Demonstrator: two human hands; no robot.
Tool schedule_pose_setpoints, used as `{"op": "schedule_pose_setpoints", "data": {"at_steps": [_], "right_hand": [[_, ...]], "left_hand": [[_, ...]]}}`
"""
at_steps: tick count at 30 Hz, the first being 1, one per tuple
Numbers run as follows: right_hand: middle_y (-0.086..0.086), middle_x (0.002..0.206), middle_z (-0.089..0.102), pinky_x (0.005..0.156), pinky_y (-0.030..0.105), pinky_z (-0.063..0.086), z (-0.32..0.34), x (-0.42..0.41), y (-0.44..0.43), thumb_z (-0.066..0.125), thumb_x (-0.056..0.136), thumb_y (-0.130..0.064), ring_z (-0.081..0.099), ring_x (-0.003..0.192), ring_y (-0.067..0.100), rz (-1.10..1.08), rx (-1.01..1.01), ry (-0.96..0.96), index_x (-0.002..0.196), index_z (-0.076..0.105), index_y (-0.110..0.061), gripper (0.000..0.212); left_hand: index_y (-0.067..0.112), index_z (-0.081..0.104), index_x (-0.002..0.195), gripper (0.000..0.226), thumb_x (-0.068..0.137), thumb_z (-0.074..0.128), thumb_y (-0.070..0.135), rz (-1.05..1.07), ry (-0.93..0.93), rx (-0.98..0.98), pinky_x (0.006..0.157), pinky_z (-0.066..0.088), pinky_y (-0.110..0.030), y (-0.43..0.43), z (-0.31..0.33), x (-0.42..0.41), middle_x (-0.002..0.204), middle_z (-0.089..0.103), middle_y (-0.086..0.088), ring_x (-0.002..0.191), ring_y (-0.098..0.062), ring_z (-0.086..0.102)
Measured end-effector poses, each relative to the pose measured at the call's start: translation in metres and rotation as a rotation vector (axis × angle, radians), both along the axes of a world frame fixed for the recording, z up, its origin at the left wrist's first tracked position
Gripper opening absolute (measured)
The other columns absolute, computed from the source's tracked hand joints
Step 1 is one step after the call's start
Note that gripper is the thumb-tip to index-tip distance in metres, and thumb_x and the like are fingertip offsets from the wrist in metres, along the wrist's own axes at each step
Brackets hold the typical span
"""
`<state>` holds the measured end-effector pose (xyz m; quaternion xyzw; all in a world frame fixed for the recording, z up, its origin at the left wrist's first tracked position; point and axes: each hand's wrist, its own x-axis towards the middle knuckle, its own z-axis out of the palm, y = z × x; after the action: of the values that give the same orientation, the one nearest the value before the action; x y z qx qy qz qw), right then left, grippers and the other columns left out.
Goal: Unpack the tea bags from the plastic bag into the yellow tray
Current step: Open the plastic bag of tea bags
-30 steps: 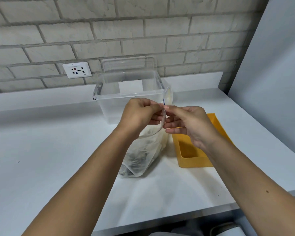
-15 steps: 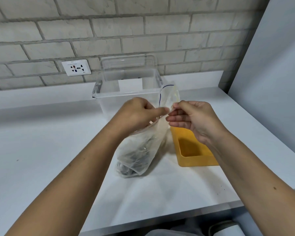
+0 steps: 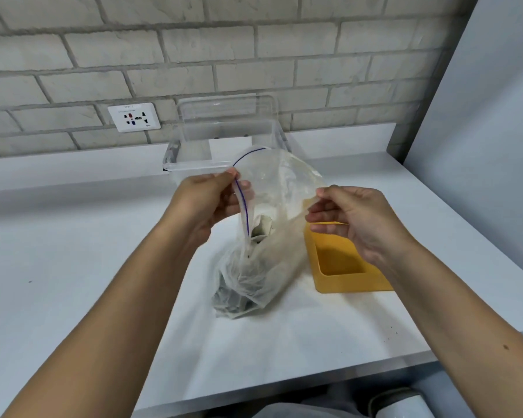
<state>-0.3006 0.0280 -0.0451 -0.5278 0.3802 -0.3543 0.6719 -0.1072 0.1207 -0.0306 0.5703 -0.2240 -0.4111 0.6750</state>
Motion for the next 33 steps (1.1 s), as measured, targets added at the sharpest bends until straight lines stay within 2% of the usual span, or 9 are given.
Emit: {"op": "schedule_pose_setpoints", "data": {"at_steps": [4, 9, 12, 14, 17, 20, 25, 29, 33], "right_hand": [[0.010, 0.065, 0.063, 0.047, 0.027, 0.052, 0.002, 0.013, 0.018, 0.072, 0.084, -0.037, 0.063, 0.052, 0.025, 0.188, -0.018, 0.212, 0.089, 0.063, -0.004, 0.034], [0.017, 0.079, 0.070, 0.057, 0.034, 0.060, -0.007, 0.022, 0.030, 0.062, 0.091, -0.009, 0.069, 0.061, 0.023, 0.193, -0.090, 0.085, 0.100, 0.065, 0.008, 0.019], [0.018, 0.086, 0.074, 0.066, 0.036, 0.061, -0.014, 0.020, 0.033, 0.060, 0.093, -0.005, 0.072, 0.073, 0.025, 0.188, -0.127, 0.017, 0.102, 0.067, 0.004, 0.015], [0.016, 0.087, 0.073, 0.069, 0.035, 0.061, -0.019, 0.020, 0.032, 0.062, 0.093, -0.009, 0.072, 0.077, 0.024, 0.176, -0.082, -0.065, 0.095, 0.068, -0.001, 0.011], [0.013, 0.092, 0.074, 0.071, 0.032, 0.061, -0.028, 0.019, 0.025, 0.055, 0.095, -0.011, 0.073, 0.085, 0.020, 0.208, 0.180, -0.326, 0.090, 0.062, -0.006, 0.010], [0.011, 0.094, 0.075, 0.066, 0.031, 0.060, -0.039, 0.018, 0.017, 0.060, 0.086, -0.012, 0.074, 0.085, 0.016, 0.254, 0.487, -0.499, 0.089, 0.063, -0.007, 0.007], [0.008, 0.067, 0.065, 0.059, 0.036, 0.062, -0.065, 0.016, -0.002, 0.094, 0.030, 0.008, 0.068, 0.056, 0.019, 0.246, 0.765, -0.678, 0.079, 0.072, 0.001, 0.054], [0.002, 0.058, 0.049, 0.043, 0.027, 0.050, -0.066, 0.012, -0.003, 0.058, 0.088, -0.015, 0.051, 0.045, 0.014, 0.248, 0.793, -0.572, 0.094, 0.060, -0.009, 0.009], [0.001, 0.073, 0.048, 0.045, 0.023, 0.039, -0.057, 0.015, -0.004, 0.056, 0.090, -0.054, 0.036, 0.055, 0.012, 0.268, 0.561, -0.447, 0.110, 0.061, -0.027, 0.034]], "left_hand": [[0.009, 0.067, 0.088, 0.017, 0.099, 0.058, 0.020, -0.024, -0.104, 0.057, 0.061, 0.058, -0.025, -0.001, 0.001, -0.018, 0.076, 0.073, -0.003, 0.068, -0.019, 0.069], [0.011, 0.068, 0.104, 0.041, 0.084, 0.069, 0.046, -0.204, -0.330, 0.314, 0.054, 0.051, -0.022, 0.017, 0.003, -0.040, 0.089, 0.071, 0.000, 0.062, -0.010, 0.068], [0.005, 0.071, 0.099, 0.037, 0.084, 0.071, 0.038, -0.222, -0.365, 0.315, 0.053, 0.050, -0.020, 0.026, -0.008, -0.045, 0.080, 0.073, 0.002, 0.061, -0.009, 0.068], [0.003, 0.073, 0.094, 0.021, 0.088, 0.069, 0.023, -0.145, -0.197, 0.227, 0.058, 0.053, -0.022, 0.028, -0.016, -0.040, 0.079, 0.073, -0.002, 0.069, -0.015, 0.067], [0.006, 0.068, 0.094, 0.010, 0.088, 0.062, 0.011, -0.147, 0.472, -0.042, 0.080, 0.059, -0.027, 0.030, -0.029, -0.030, 0.094, 0.073, -0.009, 0.086, -0.019, 0.068], [0.005, 0.062, 0.089, 0.015, 0.093, 0.048, 0.010, -0.150, 0.898, -0.274, 0.070, 0.063, -0.035, 0.029, -0.051, -0.024, 0.088, 0.073, -0.006, 0.081, -0.018, 0.074], [0.004, 0.056, 0.057, 0.033, 0.084, 0.043, -0.010, -0.180, 0.925, -0.291, 0.057, 0.059, -0.028, 0.021, -0.072, -0.017, 0.056, 0.058, -0.002, 0.049, -0.018, 0.064], [0.013, 0.039, 0.064, 0.035, 0.077, 0.047, -0.018, -0.248, 1.067, -0.331, 0.047, 0.046, -0.021, 0.013, -0.085, 0.003, 0.054, 0.035, 0.000, 0.045, -0.010, 0.032], [0.011, 0.052, 0.076, 0.033, 0.101, 0.041, 0.029, -0.261, 0.989, -0.212, 0.034, 0.032, -0.020, 0.005, -0.081, -0.007, 0.060, 0.036, 0.005, 0.045, -0.006, 0.024]]}}
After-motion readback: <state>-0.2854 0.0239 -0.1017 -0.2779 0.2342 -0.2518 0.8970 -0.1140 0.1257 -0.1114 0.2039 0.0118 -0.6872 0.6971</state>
